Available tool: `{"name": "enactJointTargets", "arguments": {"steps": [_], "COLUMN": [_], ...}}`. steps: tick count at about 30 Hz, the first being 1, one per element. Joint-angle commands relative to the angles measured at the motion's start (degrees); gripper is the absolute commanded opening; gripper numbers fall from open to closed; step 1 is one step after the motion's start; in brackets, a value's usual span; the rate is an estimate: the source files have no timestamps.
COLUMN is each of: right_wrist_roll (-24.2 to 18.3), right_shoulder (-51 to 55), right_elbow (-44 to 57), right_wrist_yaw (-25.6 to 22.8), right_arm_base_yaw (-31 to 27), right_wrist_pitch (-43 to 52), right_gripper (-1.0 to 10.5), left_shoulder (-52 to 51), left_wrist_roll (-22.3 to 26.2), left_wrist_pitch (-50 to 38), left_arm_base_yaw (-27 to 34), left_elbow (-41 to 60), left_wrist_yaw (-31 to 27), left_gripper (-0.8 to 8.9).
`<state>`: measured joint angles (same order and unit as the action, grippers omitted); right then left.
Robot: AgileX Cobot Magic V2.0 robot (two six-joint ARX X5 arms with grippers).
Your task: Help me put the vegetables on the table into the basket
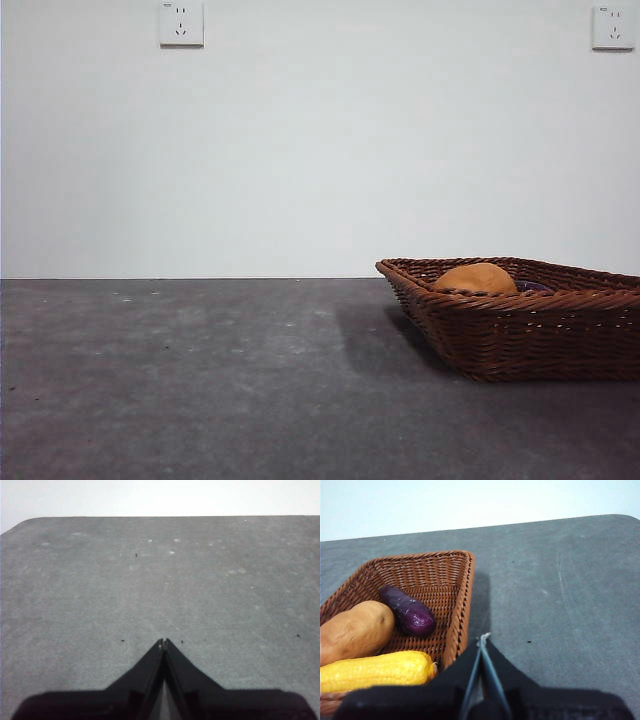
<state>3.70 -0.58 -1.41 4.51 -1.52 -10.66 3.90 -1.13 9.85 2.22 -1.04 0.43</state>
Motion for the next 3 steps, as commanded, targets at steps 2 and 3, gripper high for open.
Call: {"name": "enactJointTargets", "arguments": {"steps": [2, 3], "right_wrist_roll": [0.6, 0.6], "right_shoulder": [0.1, 0.1], "right_elbow": [0.5, 0.5], "right_wrist_yaw": [-0.1, -0.1], "right_arm_base_yaw": [0.0, 0.0], "right_wrist_pitch": [0.3, 0.3], "right_gripper": [0.0, 0.0], "left_shoulder": [0.0, 0.0], "left_wrist_roll": [-0.3, -0.3], "left_wrist_pitch": [-0.3, -0.3], "left_arm_base_yaw": [0.2, 0.2], "left_elbow": [0.6, 0.6], "left_wrist_yaw": [0.0, 0.0], "left_gripper": [-0.04, -0.04]}}
